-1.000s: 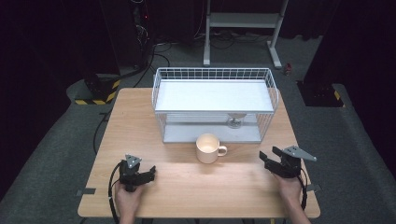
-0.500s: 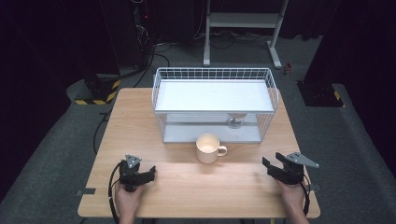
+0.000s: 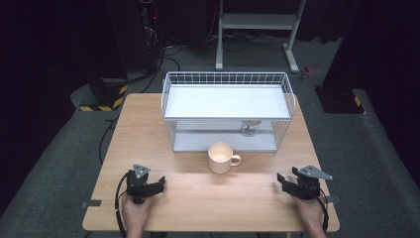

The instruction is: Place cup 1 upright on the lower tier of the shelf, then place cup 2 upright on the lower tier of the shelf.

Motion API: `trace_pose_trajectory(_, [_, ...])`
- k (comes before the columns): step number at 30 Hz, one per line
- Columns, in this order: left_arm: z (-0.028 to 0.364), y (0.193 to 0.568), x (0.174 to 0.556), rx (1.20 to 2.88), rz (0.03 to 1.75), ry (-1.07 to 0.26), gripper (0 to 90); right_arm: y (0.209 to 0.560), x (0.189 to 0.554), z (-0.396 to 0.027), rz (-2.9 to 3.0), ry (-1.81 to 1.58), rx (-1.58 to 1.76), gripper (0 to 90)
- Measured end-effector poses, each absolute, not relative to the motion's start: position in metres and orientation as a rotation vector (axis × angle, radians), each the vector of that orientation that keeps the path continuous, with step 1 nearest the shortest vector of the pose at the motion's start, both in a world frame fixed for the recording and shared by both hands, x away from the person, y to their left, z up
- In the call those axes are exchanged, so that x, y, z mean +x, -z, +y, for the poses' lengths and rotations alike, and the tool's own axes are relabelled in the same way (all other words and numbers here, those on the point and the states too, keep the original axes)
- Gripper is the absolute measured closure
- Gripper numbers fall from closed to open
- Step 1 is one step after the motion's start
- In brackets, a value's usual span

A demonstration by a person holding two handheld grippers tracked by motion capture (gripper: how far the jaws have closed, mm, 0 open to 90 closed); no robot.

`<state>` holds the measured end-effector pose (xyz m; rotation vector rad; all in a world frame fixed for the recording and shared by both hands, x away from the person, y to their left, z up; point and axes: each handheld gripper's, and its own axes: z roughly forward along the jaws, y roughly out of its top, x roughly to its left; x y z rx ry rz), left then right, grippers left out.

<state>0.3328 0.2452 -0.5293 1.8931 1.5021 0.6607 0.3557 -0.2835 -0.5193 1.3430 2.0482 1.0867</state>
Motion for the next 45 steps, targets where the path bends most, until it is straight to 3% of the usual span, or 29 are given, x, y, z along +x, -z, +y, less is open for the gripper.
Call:
trace_pose_trajectory(7, [0.246,0.529,0.333,1.894,1.499,-0.656,16.0,0.521,0.359,-0.279,2.117,-0.994,1.311,28.5])
trace_pose_trajectory(10, [0.245,0.529,0.333,1.891,1.502,-0.656,15.9,0.523,0.364,-0.276,2.191,-0.920,1.324,23.0])
trace_pose_trajectory(22, [0.240,0.525,0.337,1.910,1.480,-0.571,12.2,0.523,0.365,-0.275,2.182,-0.911,1.339,21.9])
trace_pose_trajectory(45, [0.186,0.512,0.326,1.980,1.266,-0.489,5.6,0.523,0.365,-0.275,2.182,-0.908,1.343,21.9])
